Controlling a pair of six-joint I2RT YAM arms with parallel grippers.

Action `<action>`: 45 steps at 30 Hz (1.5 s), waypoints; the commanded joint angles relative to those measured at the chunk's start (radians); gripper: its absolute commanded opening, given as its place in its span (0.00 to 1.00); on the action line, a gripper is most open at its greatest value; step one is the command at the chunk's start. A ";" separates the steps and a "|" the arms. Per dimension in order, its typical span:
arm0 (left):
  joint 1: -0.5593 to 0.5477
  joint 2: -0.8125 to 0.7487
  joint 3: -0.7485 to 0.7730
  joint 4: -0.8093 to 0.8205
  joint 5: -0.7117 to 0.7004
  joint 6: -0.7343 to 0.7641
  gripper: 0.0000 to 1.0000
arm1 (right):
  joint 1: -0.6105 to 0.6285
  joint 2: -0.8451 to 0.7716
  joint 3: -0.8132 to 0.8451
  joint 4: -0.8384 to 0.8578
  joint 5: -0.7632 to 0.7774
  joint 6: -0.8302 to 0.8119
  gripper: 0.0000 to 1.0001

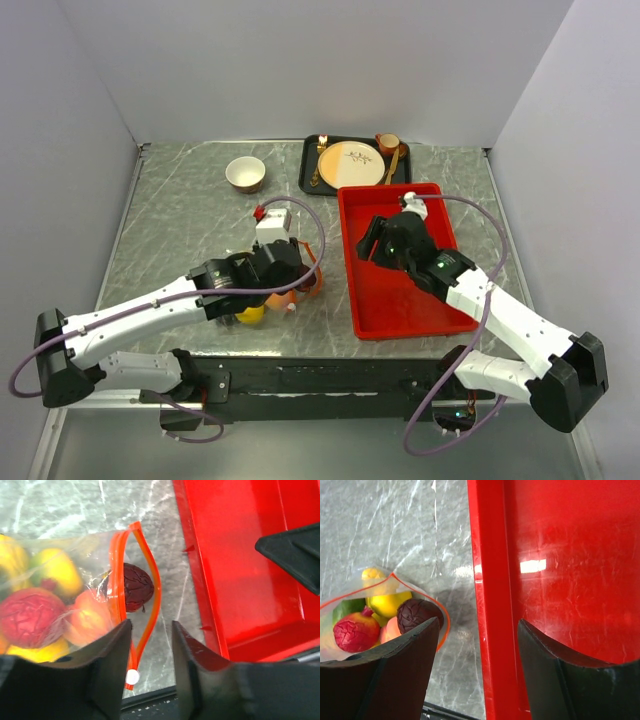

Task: Place the food in the zip-top bag and seal the zipper
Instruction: Adjust the zipper food storage bag at the center of the board.

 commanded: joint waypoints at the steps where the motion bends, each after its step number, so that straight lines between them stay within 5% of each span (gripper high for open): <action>1: -0.034 0.005 0.070 -0.053 -0.129 -0.042 0.46 | -0.008 -0.011 -0.013 0.042 -0.020 -0.010 0.71; 6: -0.048 0.004 0.081 -0.033 -0.137 -0.036 0.59 | -0.008 0.002 -0.024 0.062 -0.041 -0.011 0.71; 34: -0.066 0.379 0.273 -0.292 -0.324 -0.183 0.55 | -0.009 0.012 -0.045 0.099 -0.126 -0.014 0.72; 40: -0.069 0.407 0.293 -0.349 -0.353 -0.238 0.37 | -0.011 0.006 -0.065 0.113 -0.139 -0.013 0.71; 45: -0.069 0.416 0.329 -0.435 -0.390 -0.292 0.08 | -0.011 0.021 -0.067 0.136 -0.182 -0.010 0.70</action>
